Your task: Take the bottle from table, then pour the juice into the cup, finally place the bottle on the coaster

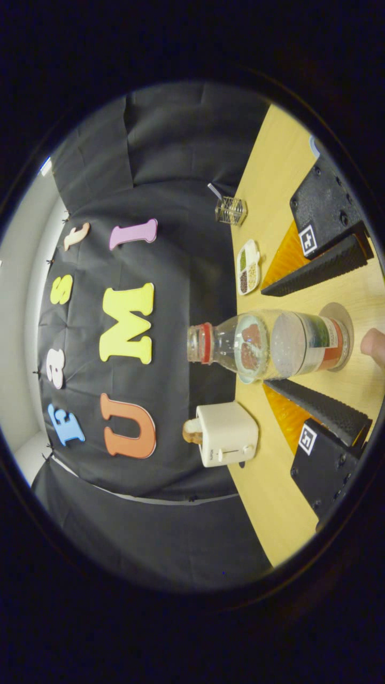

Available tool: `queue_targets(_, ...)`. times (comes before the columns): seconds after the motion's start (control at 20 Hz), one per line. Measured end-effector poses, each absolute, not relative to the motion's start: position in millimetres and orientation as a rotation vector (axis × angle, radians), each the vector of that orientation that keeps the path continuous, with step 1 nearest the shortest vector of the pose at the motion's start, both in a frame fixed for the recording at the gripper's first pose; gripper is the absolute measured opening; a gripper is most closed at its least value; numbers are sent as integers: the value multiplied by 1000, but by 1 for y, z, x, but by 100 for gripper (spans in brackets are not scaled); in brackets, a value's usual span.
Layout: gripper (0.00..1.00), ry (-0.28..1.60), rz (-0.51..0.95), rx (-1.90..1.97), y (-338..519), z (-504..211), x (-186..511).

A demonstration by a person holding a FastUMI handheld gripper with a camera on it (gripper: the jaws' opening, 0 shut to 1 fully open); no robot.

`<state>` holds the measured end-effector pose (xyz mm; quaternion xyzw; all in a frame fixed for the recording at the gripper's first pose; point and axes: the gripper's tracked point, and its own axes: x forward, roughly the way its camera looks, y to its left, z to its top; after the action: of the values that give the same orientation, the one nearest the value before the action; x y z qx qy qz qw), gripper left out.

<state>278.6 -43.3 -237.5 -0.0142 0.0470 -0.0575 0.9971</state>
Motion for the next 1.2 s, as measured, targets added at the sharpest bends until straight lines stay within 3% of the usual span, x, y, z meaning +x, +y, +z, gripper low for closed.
queue_targets(0.8,98,-23,-102,-20,-61,-94,136)
queue_targets(1.2,98,31,-104,-35,-65,-36,58)
